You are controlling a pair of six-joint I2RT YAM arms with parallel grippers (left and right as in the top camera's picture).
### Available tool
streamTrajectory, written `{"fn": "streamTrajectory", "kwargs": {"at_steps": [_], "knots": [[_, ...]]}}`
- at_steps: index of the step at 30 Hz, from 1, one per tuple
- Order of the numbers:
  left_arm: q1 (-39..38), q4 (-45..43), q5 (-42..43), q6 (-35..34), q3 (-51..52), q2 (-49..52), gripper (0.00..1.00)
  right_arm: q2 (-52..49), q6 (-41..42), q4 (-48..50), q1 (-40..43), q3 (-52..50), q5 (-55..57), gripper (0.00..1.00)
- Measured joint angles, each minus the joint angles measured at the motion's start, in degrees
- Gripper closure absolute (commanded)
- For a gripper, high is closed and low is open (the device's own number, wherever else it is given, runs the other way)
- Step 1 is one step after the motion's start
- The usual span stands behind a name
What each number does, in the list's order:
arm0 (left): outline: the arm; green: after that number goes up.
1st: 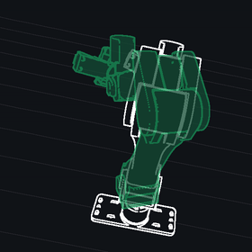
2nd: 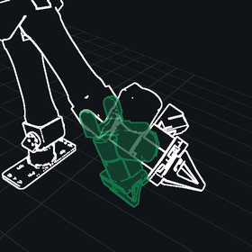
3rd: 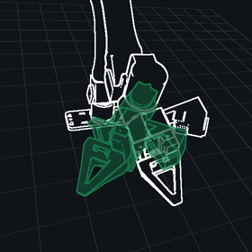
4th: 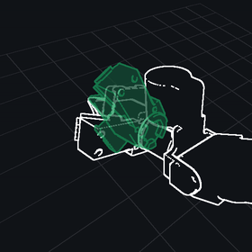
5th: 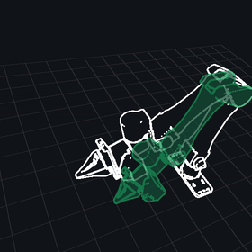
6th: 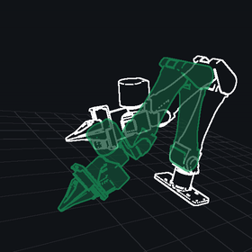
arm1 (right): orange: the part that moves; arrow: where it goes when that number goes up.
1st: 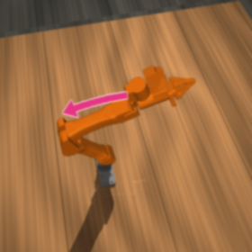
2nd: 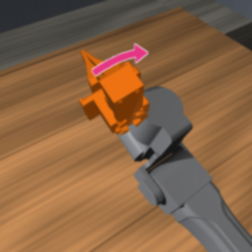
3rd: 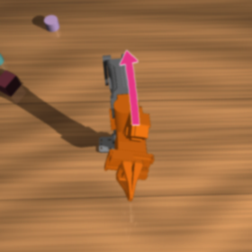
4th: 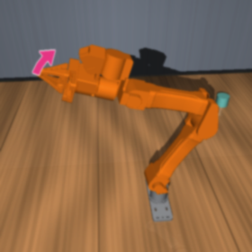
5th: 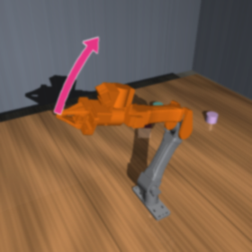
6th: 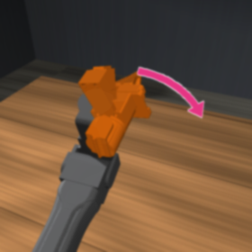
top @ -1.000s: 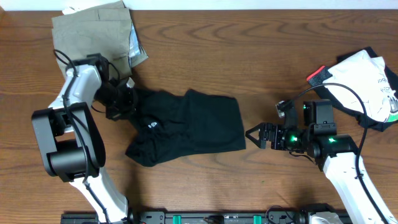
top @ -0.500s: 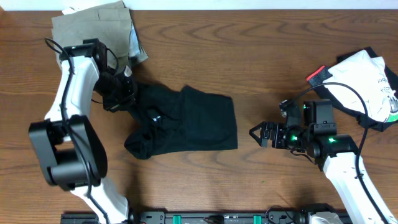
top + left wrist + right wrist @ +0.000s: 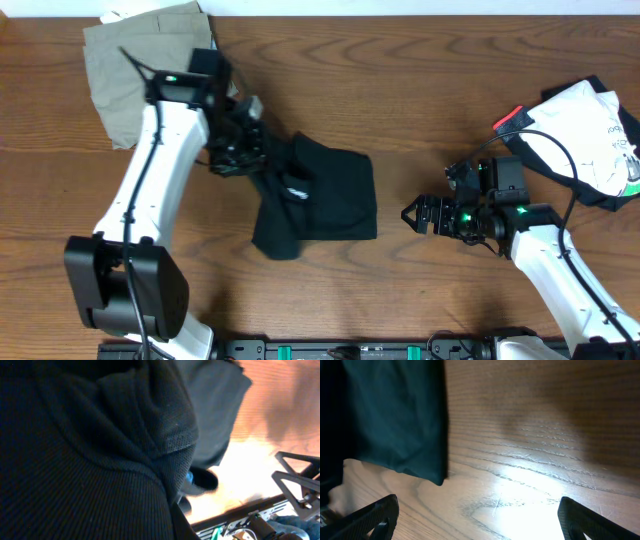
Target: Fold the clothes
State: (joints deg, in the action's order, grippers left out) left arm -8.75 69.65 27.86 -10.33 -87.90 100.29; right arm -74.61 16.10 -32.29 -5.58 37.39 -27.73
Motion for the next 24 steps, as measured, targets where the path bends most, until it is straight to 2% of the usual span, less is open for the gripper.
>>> {"fn": "streamTrajectory", "kwargs": {"at_steps": [6, 13, 14, 18, 22, 24], "knots": [[-7.3, -4.7, -2.8, -6.5, 0.0, 0.0, 0.94, -0.9, 0.0, 0.0, 0.0, 0.0, 0.2, 0.01], [-13.5, -10.7, -4.3, -10.1, 0.0, 0.0, 0.93, -0.9, 0.0, 0.0, 0.0, 0.0, -0.1, 0.01], [-14.4, -11.5, -4.3, -10.4, 0.0, 0.0, 0.89, -0.9, 0.0, 0.0, 0.0, 0.0, -0.2, 0.01], [-17.1, -13.1, -5.2, -10.7, 0.0, 0.0, 0.48, -0.9, 0.0, -0.1, 0.0, 0.0, -0.4, 0.01], [-18.1, -12.8, -7.5, -11.1, 0.0, 0.0, 0.34, -0.9, 0.0, -0.3, 0.0, 0.0, -1.0, 0.01], [-17.9, -12.5, -9.4, -11.2, 0.0, 0.0, 0.31, -0.9, 0.0, -0.3, 0.0, 0.0, -1.8, 0.01]]}}
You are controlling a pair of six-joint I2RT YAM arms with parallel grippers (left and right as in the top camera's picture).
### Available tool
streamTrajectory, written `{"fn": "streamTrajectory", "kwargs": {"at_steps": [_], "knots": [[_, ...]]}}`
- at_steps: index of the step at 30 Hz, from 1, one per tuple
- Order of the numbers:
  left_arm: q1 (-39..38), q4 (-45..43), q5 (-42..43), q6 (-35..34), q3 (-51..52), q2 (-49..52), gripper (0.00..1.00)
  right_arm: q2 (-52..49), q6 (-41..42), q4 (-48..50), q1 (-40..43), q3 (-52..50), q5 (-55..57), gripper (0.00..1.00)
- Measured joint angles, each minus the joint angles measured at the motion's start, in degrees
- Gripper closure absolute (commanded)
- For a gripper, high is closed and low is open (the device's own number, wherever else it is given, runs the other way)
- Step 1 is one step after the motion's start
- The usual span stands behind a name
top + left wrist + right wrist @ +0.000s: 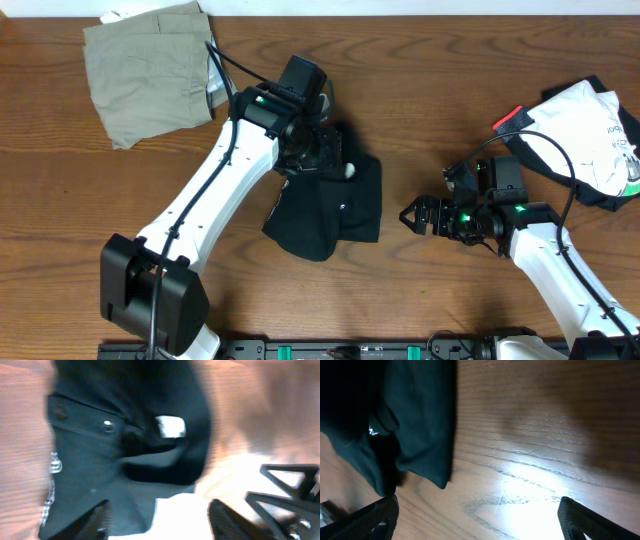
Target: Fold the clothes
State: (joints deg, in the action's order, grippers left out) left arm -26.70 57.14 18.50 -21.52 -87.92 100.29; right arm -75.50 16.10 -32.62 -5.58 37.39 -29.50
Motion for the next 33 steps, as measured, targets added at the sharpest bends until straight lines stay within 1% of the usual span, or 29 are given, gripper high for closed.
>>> {"fn": "streamTrajectory", "kwargs": {"at_steps": [4, 11, 17, 20, 21, 22, 24, 28, 33], "knots": [[0.7, 0.7, -2.3, -0.3, 0.0, 0.0, 0.31, 0.0, 0.0, 0.3, 0.0, 0.0, -0.9, 0.01], [2.2, 3.1, -3.6, -0.3, 0.0, 0.0, 0.31, 0.0, 0.3, 1.2, -0.7, 0.0, -2.1, 0.01], [3.8, 6.8, -3.9, -0.3, 0.0, 0.0, 0.31, 0.0, 3.1, 8.2, -2.0, 0.0, -5.4, 0.01], [4.2, 7.8, -3.9, -0.3, 0.0, 0.0, 0.31, 0.0, 5.6, 11.8, -3.4, 0.0, -6.4, 0.01], [4.3, 8.0, -3.9, -0.3, 0.0, 0.0, 0.33, 0.0, 6.6, 13.2, -4.4, 0.0, -6.7, 0.01], [4.3, 8.0, -3.9, -0.3, 0.2, 0.0, 0.38, 0.0, 7.8, 14.9, -5.4, 0.0, -7.0, 0.01], [4.3, 7.9, -4.3, -0.2, 1.0, 0.0, 0.41, 0.0, 10.1, 18.4, -7.5, 0.0, -7.2, 0.02], [4.6, 8.1, -6.2, -0.2, 4.4, 0.0, 0.42, 0.0, 14.6, 24.3, -11.9, 0.0, -6.9, 0.02], [7.8, 8.5, -6.7, -1.0, 6.1, 0.0, 0.42, -1.4, 21.6, 25.2, -17.5, 0.0, -2.8, 0.03]]}}
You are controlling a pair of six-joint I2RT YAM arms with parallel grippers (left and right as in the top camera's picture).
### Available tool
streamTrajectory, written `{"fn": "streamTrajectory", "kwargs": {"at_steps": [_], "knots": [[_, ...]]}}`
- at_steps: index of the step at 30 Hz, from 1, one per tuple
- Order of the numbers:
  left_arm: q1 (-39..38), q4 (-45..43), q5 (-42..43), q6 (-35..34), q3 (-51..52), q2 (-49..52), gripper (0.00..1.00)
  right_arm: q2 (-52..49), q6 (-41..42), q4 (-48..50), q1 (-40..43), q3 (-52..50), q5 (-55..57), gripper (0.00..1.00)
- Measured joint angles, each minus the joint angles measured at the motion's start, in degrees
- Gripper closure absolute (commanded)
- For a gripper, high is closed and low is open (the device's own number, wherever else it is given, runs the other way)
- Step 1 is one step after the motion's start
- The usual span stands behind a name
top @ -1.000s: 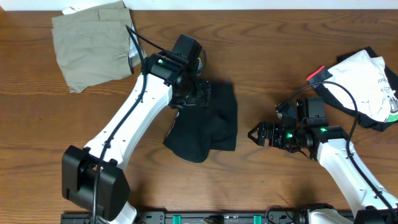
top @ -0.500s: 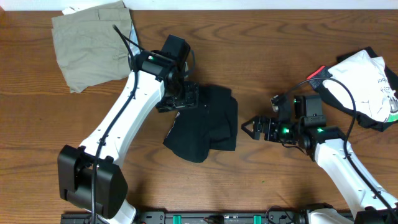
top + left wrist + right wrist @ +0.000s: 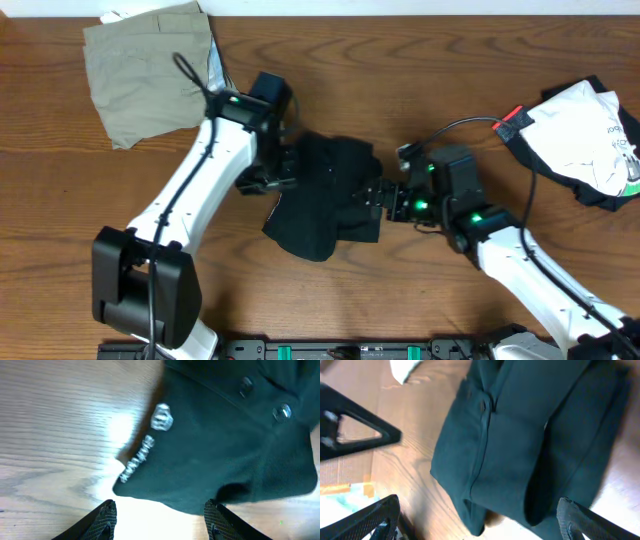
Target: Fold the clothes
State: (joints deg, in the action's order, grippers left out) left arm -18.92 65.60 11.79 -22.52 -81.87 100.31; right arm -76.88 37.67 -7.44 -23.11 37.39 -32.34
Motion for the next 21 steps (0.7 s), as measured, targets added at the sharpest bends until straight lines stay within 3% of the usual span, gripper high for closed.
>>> {"fn": "streamTrajectory", "kwargs": {"at_steps": [6, 10, 14, 19, 21], "knots": [[4.7, 0.8, 4.0, -0.2, 0.0, 0.0, 0.41, -5.1, 9.5, -0.1, -4.3, 0.0, 4.6, 0.03], [3.8, 0.3, 5.6, -0.2, 0.7, 0.0, 0.41, -7.3, 12.1, 1.0, -5.0, 0.0, 6.6, 0.1], [2.9, -2.7, 6.4, -0.2, 3.9, 0.0, 0.41, -7.7, 11.2, 3.3, -5.0, 0.0, 7.4, 0.18], [3.0, -4.9, 6.5, -0.2, 7.0, 0.0, 0.41, -7.8, 8.1, 3.5, -5.0, 0.0, 7.8, 0.19], [3.0, -6.1, 6.5, -0.2, 8.0, 0.0, 0.41, -7.8, 6.2, 3.5, -5.0, 0.0, 7.8, 0.27]]}}
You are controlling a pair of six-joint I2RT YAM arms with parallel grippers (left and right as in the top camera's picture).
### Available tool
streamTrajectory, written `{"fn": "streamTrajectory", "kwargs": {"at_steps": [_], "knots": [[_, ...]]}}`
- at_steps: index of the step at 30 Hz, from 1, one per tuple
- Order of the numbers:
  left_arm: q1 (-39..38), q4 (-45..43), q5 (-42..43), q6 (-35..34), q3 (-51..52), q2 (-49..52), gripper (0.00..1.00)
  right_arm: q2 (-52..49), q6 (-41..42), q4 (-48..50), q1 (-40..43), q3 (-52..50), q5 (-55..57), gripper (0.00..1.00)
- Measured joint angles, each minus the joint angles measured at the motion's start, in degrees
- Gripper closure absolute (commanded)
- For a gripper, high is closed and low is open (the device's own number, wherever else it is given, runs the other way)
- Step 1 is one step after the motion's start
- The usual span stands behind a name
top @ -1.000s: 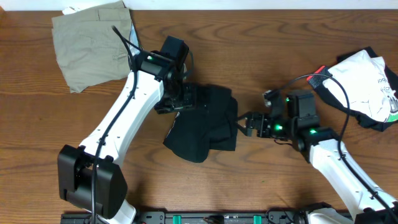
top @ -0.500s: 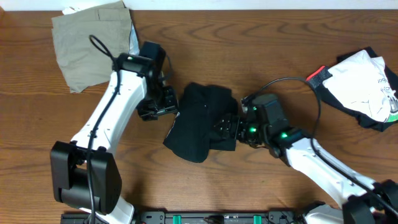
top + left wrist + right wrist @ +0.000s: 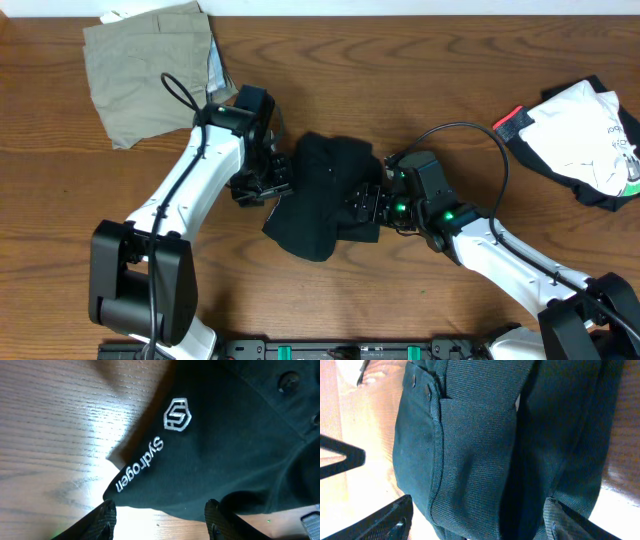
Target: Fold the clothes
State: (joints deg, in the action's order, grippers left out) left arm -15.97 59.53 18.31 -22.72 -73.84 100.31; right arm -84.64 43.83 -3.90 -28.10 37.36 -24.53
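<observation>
A black polo shirt (image 3: 325, 195) lies bunched in the middle of the wooden table (image 3: 420, 80). Its white embroidered logo (image 3: 150, 455) and buttons (image 3: 420, 386) show in the wrist views. My left gripper (image 3: 262, 187) sits at the shirt's left edge, open, with the hem (image 3: 165, 505) just beyond its fingertips (image 3: 107, 515). My right gripper (image 3: 362, 203) is over the shirt's right side, open, with folded fabric (image 3: 480, 460) spanning the space between its fingers (image 3: 560, 515).
Folded khaki trousers (image 3: 150, 65) lie at the back left corner. A white and black garment pile (image 3: 585, 140) with a red tag sits at the right edge. A black rail (image 3: 330, 350) runs along the table's front.
My right gripper has moved further left onto the shirt's right side. My left gripper has shifted slightly closer to the shirt's left hem. Both remain open.
First my left gripper was buried in the shirt's left part while the right waited open far right. Then the left was open over the shirt's top, the shirt shifted right. Later it stood at the left edge and the right reached the shirt, now overlapping it.
</observation>
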Motion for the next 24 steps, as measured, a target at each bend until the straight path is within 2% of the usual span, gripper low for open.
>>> {"fn": "streamTrajectory", "kwargs": {"at_steps": [2, 3, 6, 8, 15, 24], "knots": [[0.0, -1.1, 0.0, 0.0, 0.8, 0.0, 0.41, 0.0, -1.9, 0.0, 0.0, 0.0, 0.0, 0.5], [0.0, -1.9, 0.0, 0.0, 1.2, 0.0, 0.41, 0.0, -2.8, 0.0, 0.0, 0.0, 0.1, 0.55], [0.0, -3.4, 0.4, 0.0, 2.0, 0.0, 0.41, 0.0, -4.1, -0.2, 0.0, 0.0, 0.2, 0.55], [0.0, -4.0, 0.7, 0.0, 2.3, 0.0, 0.41, 0.0, -4.7, -0.5, 0.0, 0.0, 0.1, 0.6], [0.0, -6.9, 1.3, -0.6, 2.3, 0.0, 0.41, 0.0, -7.0, -0.9, -1.9, 0.0, 0.0, 0.99], [0.0, -9.0, 1.5, -2.1, 2.3, 0.9, 0.41, 0.0, -6.1, -3.6, -5.0, 0.0, -0.6, 0.99]]}}
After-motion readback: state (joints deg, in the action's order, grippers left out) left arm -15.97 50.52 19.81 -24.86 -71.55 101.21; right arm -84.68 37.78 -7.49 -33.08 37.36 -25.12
